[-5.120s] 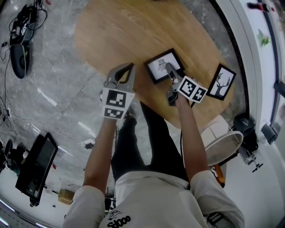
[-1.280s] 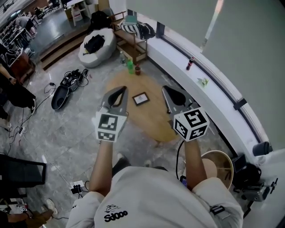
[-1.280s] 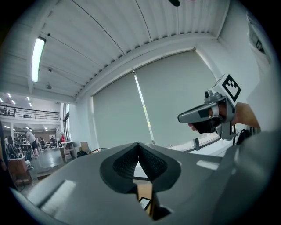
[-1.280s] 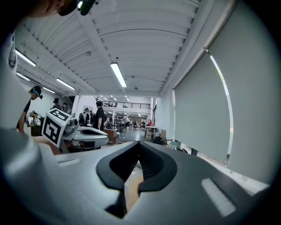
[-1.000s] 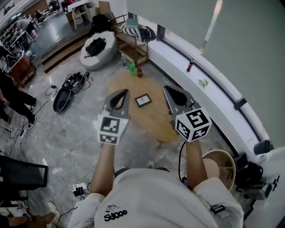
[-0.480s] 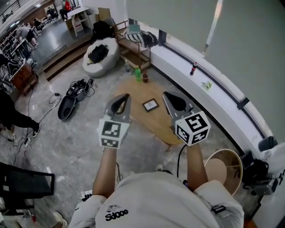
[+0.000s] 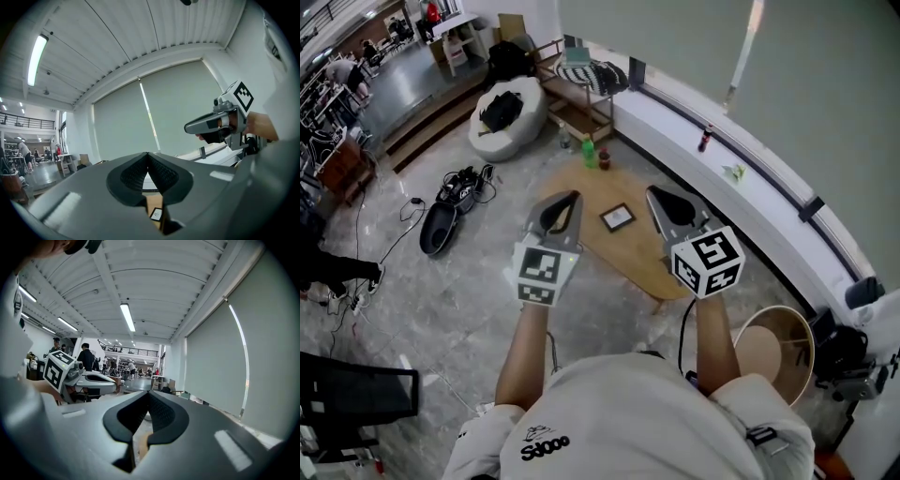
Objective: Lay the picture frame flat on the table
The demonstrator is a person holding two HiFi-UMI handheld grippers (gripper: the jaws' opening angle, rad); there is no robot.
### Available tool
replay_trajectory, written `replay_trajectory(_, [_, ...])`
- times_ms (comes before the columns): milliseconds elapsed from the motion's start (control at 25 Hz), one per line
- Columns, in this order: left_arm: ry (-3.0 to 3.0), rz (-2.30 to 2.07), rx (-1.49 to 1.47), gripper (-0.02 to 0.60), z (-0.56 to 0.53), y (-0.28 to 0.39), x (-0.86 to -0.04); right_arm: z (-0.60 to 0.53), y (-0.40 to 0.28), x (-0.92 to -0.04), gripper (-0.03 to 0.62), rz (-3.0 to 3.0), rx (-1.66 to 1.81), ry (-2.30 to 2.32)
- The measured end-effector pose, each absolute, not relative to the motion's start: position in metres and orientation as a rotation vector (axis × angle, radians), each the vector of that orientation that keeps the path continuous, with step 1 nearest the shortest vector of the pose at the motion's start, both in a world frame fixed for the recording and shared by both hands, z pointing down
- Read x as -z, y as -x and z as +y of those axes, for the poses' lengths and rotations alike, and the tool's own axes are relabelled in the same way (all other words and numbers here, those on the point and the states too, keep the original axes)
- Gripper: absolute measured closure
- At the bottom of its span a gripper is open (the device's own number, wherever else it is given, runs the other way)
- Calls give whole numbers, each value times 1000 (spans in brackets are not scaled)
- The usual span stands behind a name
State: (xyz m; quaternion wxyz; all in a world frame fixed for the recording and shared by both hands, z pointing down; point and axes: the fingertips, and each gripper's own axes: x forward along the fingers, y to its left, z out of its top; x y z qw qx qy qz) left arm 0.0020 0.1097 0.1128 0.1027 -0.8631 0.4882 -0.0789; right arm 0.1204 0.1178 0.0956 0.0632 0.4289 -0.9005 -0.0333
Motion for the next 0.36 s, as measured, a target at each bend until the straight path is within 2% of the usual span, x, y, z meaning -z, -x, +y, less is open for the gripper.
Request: replay_trajectory(360, [2554,1399,214,571,104,-4,-109,111,-117,-95,592,-2712,131,-1292])
